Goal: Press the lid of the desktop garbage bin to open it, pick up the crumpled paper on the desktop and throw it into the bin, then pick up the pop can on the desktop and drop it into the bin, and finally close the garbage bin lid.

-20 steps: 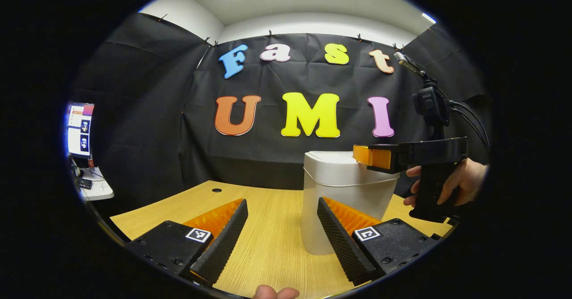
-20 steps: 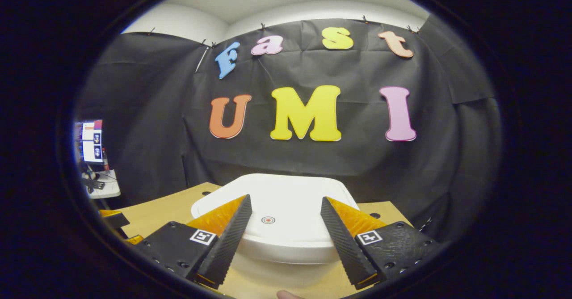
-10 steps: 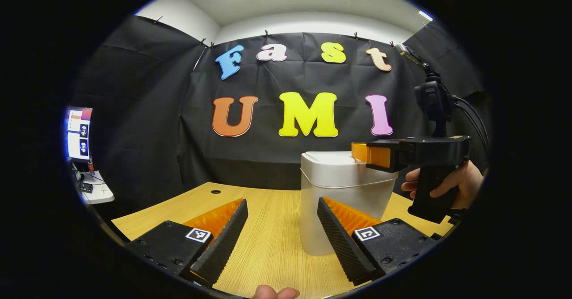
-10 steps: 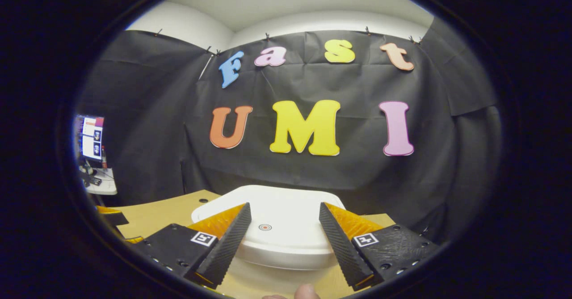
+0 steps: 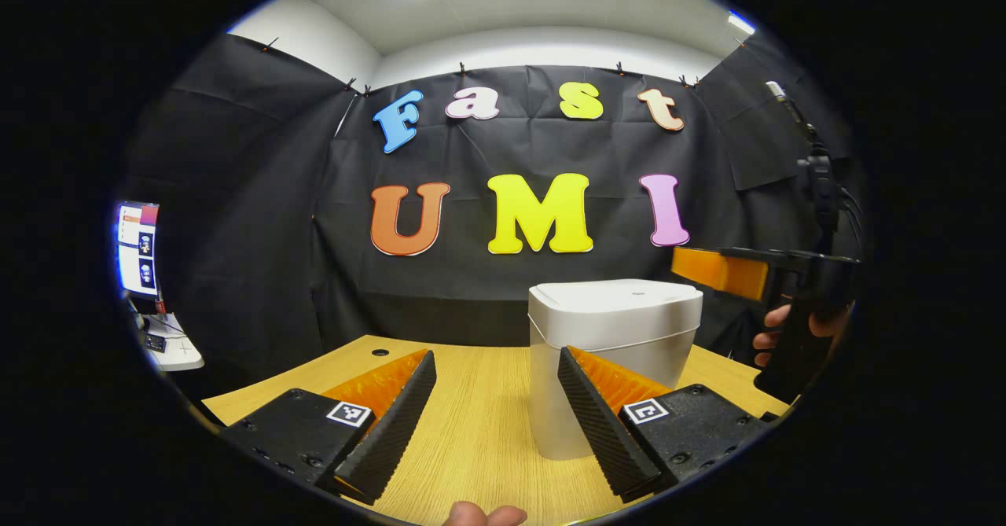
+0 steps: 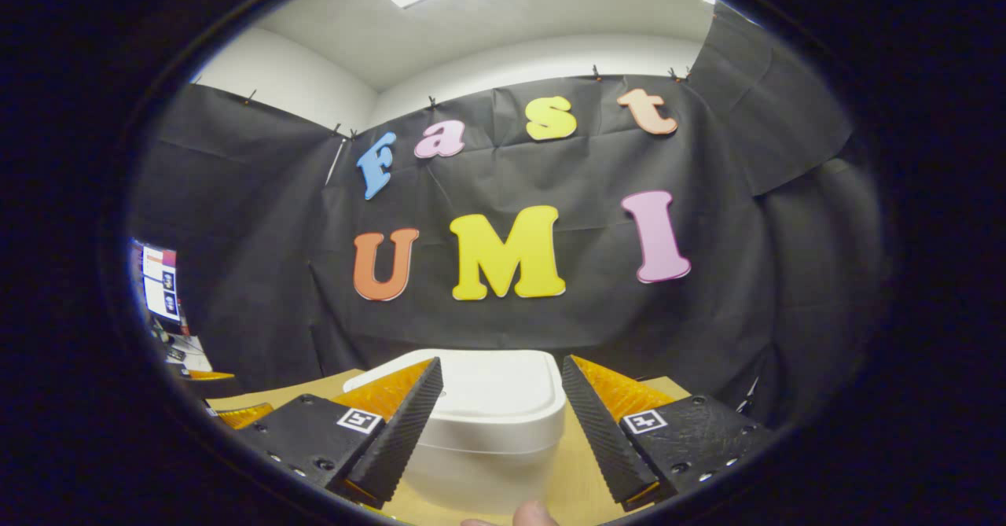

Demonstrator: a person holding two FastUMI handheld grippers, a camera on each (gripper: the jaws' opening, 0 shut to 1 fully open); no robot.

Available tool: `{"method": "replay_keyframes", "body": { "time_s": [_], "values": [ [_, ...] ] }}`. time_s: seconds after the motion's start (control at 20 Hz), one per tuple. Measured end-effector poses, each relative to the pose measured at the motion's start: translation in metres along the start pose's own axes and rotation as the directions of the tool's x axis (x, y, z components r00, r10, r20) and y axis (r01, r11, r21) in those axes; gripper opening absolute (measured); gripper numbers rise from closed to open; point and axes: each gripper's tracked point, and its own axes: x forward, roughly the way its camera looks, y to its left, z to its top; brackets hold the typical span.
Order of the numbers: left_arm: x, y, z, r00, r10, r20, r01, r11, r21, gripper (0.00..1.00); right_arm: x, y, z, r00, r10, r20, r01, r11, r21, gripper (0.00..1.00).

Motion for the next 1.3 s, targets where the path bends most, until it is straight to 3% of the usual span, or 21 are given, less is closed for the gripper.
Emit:
{"method": "replay_keyframes", "body": {
  "time_s": [0.15,0.2,0.25,0.4,0.7,1.3],
  "values": [
    [0.001,-0.007,0.000,1.000,-0.014,0.003,0.014,1.000,-0.008,1.00,-0.037,-0.014,-0.006,0.997,-0.044,0.062,0.048,0.997,-0.060,0.95],
    [0.001,-0.010,0.000,1.000,-0.024,0.006,0.024,1.000,0.001,0.94,-0.045,-0.019,-0.010,0.996,-0.059,0.062,0.064,0.995,-0.081,0.95],
    [0.000,-0.013,0.001,0.999,-0.030,0.012,0.030,0.999,0.014,1.00,-0.051,-0.023,-0.015,0.996,-0.070,0.058,0.075,0.994,-0.085,0.95],
    [-0.003,-0.010,-0.003,1.000,-0.014,0.028,0.013,1.000,0.025,1.00,-0.065,-0.018,-0.032,0.998,-0.053,0.036,0.055,0.997,-0.053,0.98],
    [-0.007,-0.010,-0.009,0.999,0.002,0.048,-0.004,0.999,0.036,1.00,-0.070,-0.021,-0.066,0.996,-0.084,0.004,0.084,0.995,-0.058,0.97],
    [-0.008,-0.005,-0.021,0.999,-0.004,0.049,0.004,1.000,0.005,1.00,-0.075,-0.005,-0.075,0.994,-0.103,0.023,0.105,0.990,-0.092,0.97]
  ]
}}
